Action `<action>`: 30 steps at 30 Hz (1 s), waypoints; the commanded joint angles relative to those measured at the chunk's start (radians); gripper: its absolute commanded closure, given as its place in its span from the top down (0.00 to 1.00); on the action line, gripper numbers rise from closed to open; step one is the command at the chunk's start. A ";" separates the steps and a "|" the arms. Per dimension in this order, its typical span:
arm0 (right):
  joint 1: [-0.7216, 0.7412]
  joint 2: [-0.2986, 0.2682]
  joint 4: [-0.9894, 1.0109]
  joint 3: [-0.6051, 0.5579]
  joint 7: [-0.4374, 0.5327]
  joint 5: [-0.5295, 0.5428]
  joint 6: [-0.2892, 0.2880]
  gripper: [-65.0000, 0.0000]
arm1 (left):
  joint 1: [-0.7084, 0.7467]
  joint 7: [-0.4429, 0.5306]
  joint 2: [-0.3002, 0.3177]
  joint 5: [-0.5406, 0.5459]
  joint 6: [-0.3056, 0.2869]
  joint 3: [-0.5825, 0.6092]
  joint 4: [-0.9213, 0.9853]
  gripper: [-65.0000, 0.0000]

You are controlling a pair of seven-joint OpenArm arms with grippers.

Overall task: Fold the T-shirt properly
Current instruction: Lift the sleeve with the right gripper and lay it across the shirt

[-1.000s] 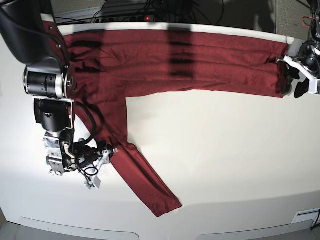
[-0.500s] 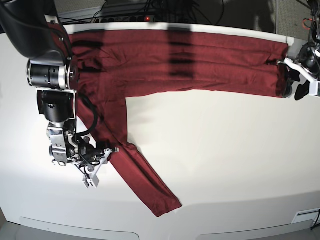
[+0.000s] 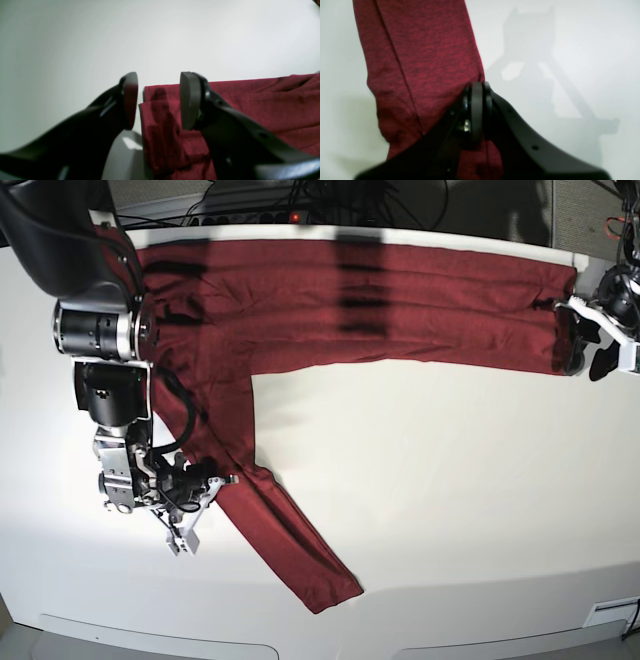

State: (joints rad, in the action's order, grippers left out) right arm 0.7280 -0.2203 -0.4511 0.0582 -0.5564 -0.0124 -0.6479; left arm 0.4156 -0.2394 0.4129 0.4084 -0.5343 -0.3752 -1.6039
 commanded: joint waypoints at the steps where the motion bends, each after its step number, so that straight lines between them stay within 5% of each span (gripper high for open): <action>1: 0.049 -0.004 -0.011 0.000 -0.002 0.023 -0.029 0.00 | -0.003 0.024 0.017 0.011 -0.004 -0.010 -0.014 0.41; 14: 0.060 0.117 -0.166 0.000 -0.261 0.162 -0.050 0.00 | -0.003 0.024 0.017 0.011 -0.004 -0.010 -0.014 0.41; 20: -0.024 0.195 -0.440 0.000 -0.475 0.305 -0.050 0.00 | -0.003 0.024 0.016 0.011 -0.004 -0.010 -0.014 0.41; 30: -0.238 0.214 -0.640 -0.088 -0.625 0.619 -0.050 0.00 | -0.002 0.024 0.016 0.011 -0.003 -0.010 -0.014 0.41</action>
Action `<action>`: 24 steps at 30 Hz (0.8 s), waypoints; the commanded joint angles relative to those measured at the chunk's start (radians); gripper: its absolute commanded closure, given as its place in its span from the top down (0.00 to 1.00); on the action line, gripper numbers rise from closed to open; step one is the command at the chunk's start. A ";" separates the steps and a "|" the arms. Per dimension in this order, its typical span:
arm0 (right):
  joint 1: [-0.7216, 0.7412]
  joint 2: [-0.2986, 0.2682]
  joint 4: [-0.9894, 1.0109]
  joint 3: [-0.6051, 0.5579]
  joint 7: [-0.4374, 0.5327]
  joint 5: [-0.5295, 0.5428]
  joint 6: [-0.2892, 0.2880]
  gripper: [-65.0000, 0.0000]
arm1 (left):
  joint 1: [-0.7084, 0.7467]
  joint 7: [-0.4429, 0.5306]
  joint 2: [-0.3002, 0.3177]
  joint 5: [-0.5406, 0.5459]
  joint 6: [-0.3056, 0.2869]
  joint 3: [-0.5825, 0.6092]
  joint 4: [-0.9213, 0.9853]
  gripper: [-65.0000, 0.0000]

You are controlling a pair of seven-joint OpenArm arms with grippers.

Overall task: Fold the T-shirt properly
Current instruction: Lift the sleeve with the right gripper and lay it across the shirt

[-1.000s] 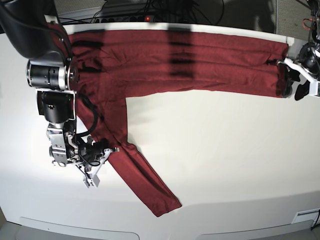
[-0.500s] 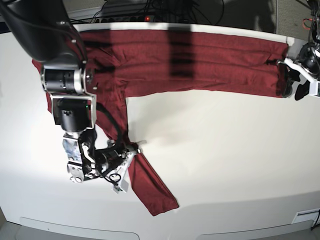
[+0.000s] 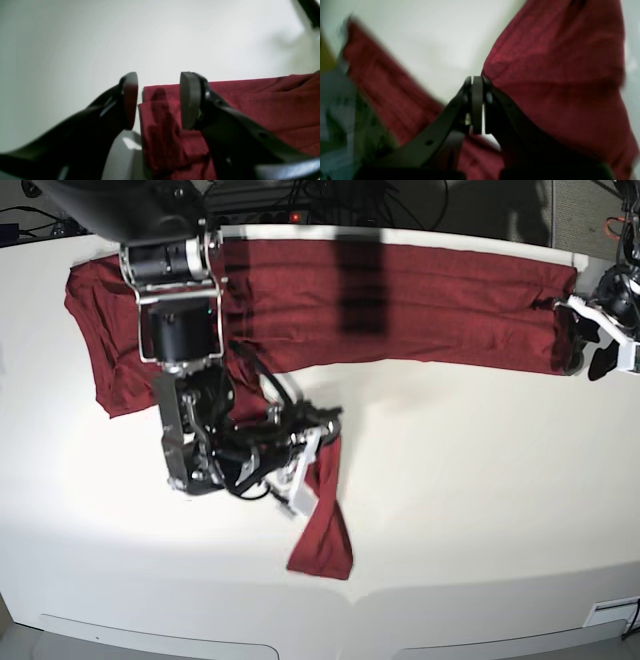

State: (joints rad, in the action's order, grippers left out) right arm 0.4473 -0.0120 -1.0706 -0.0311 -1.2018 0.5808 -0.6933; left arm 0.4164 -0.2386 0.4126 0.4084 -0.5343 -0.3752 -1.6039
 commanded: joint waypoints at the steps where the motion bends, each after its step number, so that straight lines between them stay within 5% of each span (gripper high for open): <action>1: 0.019 0.006 -0.052 -0.017 0.009 0.050 -0.005 0.00 | -0.003 0.024 0.016 0.011 -0.003 -0.010 -0.014 0.41; 12: -0.179 0.006 -0.343 -0.280 -0.048 0.266 -0.005 0.00 | -0.003 0.021 0.014 0.011 -0.003 -0.010 -0.014 0.41; 24: -0.261 0.032 -0.513 -0.330 -0.179 0.498 -0.005 0.00 | 0.000 -0.008 0.014 0.011 -0.003 -0.010 -0.013 0.41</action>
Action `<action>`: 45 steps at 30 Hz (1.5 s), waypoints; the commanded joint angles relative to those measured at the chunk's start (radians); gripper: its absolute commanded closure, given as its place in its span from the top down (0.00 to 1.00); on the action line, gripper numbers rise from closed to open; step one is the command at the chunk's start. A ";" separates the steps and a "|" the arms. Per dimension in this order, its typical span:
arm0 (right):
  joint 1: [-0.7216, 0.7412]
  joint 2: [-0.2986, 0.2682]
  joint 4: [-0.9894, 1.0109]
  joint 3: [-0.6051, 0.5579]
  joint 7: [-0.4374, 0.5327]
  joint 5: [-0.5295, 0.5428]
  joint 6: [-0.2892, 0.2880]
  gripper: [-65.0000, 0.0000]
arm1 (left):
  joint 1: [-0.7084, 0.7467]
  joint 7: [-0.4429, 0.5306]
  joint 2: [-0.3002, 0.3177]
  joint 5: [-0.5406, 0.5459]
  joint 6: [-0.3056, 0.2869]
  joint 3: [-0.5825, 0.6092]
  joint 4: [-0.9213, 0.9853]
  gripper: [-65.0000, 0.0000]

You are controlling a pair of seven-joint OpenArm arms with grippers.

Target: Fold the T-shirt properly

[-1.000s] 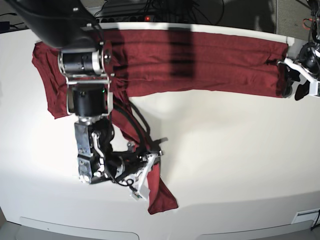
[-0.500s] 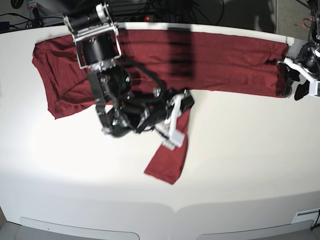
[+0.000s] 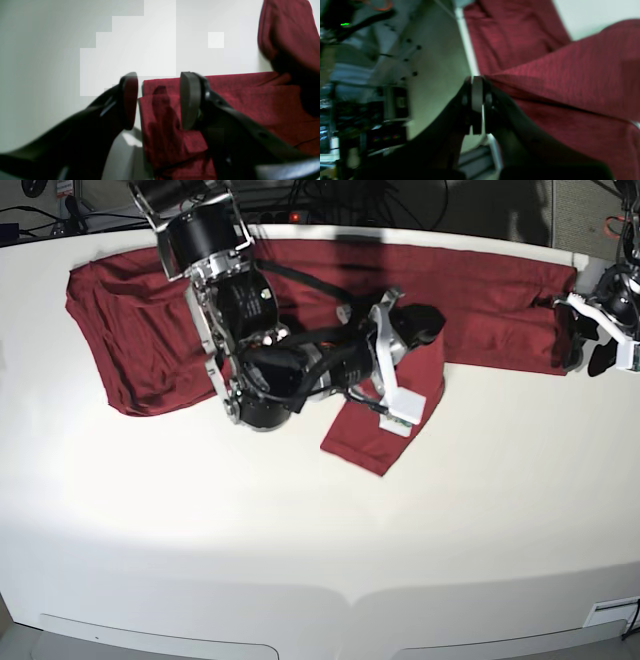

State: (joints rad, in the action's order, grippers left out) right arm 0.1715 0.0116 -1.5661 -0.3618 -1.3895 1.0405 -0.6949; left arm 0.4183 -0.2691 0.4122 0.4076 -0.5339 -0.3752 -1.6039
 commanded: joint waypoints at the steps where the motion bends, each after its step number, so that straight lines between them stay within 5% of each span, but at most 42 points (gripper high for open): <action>1: 0.007 0.013 -0.018 0.000 0.009 0.038 -0.003 0.00 | -0.002 0.022 0.014 0.012 -0.004 -0.010 -0.013 0.41; 9: -0.028 0.010 -0.018 0.000 0.007 0.034 -0.003 0.01 | -0.003 0.014 0.014 0.012 -0.004 -0.010 -0.013 0.41; 12: -0.027 0.010 -0.018 0.001 -0.005 0.034 -0.003 0.25 | -0.003 0.014 0.014 0.012 -0.004 -0.010 -0.013 0.41; 15: -0.027 0.010 -0.018 0.001 -0.006 0.038 -0.003 0.37 | -0.003 0.014 0.014 0.012 -0.004 -0.010 -0.013 0.41; 23: 0.011 0.010 -0.018 0.003 -0.007 0.032 -0.003 0.38 | -0.003 0.016 0.014 0.012 -0.004 -0.010 -0.013 0.41; 28: 0.056 0.000 -0.018 0.061 -0.007 -0.081 -0.003 0.38 | -0.005 0.021 0.014 0.087 -0.004 -0.010 -0.013 0.41; 35: 0.069 -0.103 -0.018 0.240 -0.007 -0.133 -0.003 0.38 | -0.043 -0.023 0.014 0.175 -0.118 0.039 -0.015 0.41; 41: 0.068 -0.226 -0.018 0.412 -0.007 -0.133 -0.003 0.38 | -0.125 -0.023 0.014 0.145 -0.117 0.249 -0.015 0.41; 45: 0.048 -0.298 -0.018 0.507 0.001 -0.133 -0.003 0.38 | -0.190 -0.031 0.014 0.116 -0.039 0.365 -0.015 0.41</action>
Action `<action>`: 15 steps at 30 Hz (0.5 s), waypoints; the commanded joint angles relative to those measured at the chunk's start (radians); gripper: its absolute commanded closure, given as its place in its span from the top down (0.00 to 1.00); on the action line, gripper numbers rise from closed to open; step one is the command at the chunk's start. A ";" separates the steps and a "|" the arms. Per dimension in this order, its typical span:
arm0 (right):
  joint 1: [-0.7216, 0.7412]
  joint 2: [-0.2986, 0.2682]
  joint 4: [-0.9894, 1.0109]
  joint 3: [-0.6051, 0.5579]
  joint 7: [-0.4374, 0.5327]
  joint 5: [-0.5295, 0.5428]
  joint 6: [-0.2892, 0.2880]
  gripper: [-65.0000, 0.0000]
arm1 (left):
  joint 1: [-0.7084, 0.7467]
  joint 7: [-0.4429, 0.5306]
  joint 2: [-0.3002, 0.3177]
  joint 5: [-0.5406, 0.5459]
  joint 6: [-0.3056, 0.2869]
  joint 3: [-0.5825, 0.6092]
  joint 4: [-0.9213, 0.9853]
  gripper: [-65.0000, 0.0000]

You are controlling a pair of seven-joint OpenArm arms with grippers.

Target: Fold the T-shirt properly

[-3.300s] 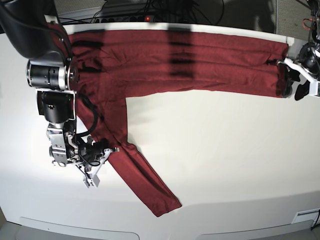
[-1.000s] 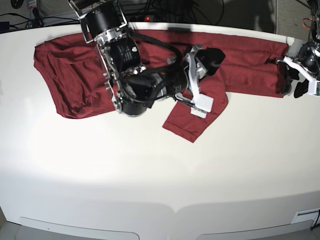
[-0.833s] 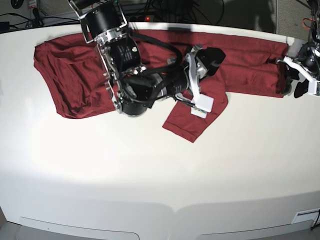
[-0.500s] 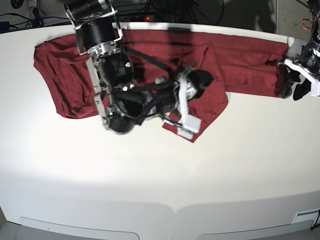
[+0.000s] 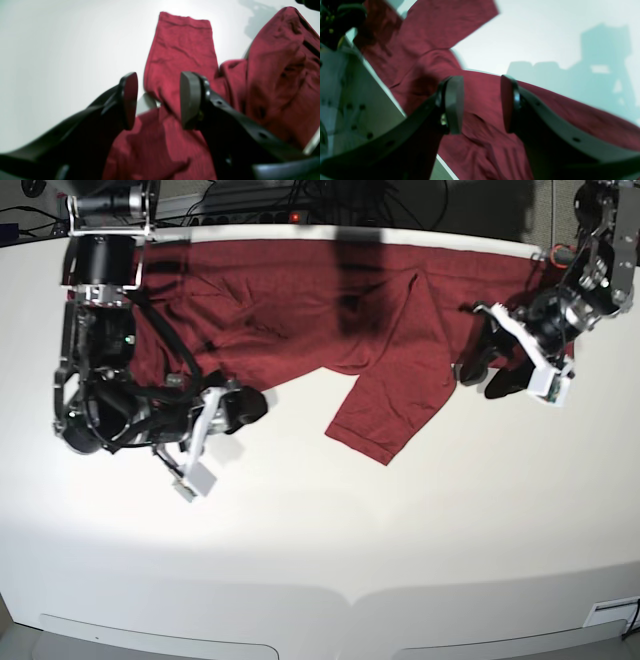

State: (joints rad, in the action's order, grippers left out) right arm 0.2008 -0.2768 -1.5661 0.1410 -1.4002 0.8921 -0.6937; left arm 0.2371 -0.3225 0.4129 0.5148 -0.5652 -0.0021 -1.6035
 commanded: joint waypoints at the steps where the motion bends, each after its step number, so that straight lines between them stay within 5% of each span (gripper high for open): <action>1: 0.011 -0.026 -0.017 0.024 0.016 0.016 -0.004 0.38 | -0.023 0.022 0.013 0.010 0.004 0.012 -0.015 0.41; 9: -0.071 -0.072 -0.015 0.109 0.050 0.015 -0.004 0.38 | -0.127 -0.011 -0.128 -0.065 0.006 0.186 -0.015 0.41; 15: -0.114 -0.072 -0.015 0.109 0.050 -0.027 -0.004 0.38 | -0.171 -0.060 -0.257 -0.336 0.195 0.309 -0.015 0.41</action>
State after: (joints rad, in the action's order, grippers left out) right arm 0.0704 -0.3355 -1.5658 0.2424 -1.3628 0.8532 -0.6937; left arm 0.0776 -0.4049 0.1574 0.1616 -0.3649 0.3099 -1.6012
